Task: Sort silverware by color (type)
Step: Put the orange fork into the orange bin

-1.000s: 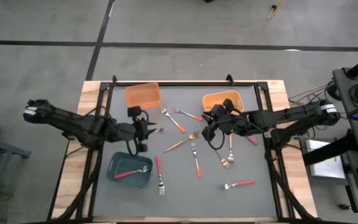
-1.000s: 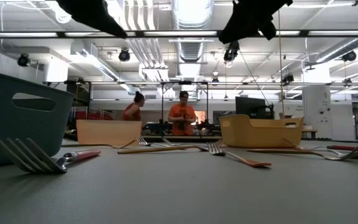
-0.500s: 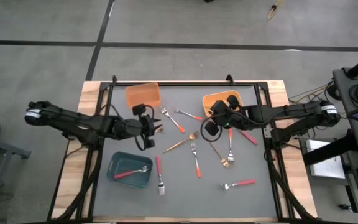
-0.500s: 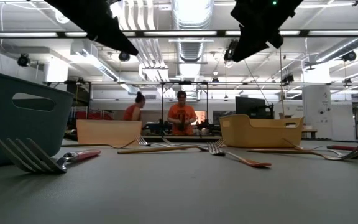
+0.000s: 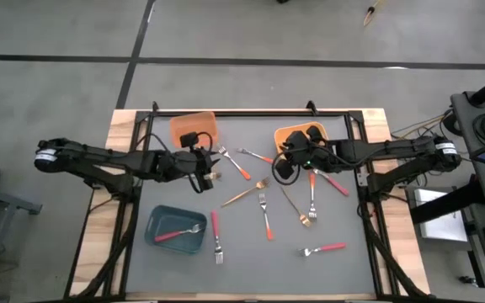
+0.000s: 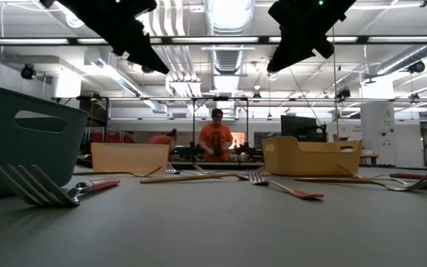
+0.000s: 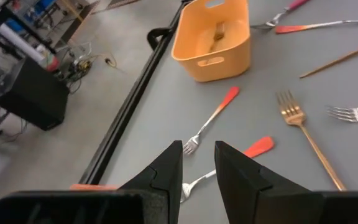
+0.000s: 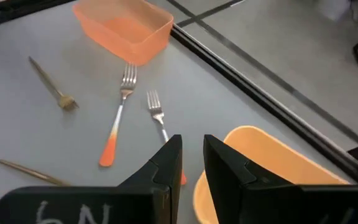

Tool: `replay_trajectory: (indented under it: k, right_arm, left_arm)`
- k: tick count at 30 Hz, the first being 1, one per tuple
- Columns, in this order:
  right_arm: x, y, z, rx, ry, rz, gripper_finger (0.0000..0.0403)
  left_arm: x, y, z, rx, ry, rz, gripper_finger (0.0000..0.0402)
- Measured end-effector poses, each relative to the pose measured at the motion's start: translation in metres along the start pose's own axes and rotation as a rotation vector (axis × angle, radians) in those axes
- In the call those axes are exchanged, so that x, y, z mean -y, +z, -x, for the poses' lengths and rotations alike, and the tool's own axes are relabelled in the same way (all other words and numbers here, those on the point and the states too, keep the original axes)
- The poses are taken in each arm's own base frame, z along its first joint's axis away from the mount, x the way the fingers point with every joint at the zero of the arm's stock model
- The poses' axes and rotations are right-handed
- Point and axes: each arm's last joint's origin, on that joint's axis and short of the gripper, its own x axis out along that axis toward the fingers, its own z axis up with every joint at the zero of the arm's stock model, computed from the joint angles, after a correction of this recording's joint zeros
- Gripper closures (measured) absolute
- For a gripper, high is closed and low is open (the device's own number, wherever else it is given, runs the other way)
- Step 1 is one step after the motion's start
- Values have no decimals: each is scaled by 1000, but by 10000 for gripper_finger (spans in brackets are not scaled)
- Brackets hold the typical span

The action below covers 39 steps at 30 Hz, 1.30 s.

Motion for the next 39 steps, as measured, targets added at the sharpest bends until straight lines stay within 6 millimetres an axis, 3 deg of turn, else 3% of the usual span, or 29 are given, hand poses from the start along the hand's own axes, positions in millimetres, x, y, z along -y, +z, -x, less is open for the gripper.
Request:
replay_trajectory:
  k: [12, 22, 28, 34, 39]
  right_arm:
    - [-11, 10, -45, -26, 97, 78, 344]
    - [-33, 39, -91, -152, 117, 244, 344]
    - [-49, 46, -115, -272, 127, 526, 344]
    - [-61, 31, -143, -335, 340, 892, 344]
    - [-54, 27, -166, -341, 390, 898, 344]
  left_arm:
    - [-4, 2, 3, 22, 12, 70, 326]
    - [-6, 3, 5, 31, 18, 152, 326]
    - [-6, 3, 5, 33, 17, 209, 326]
    - [-8, 4, 9, 40, 17, 213, 326]
    - [-11, 4, 14, 45, 17, 216, 326]
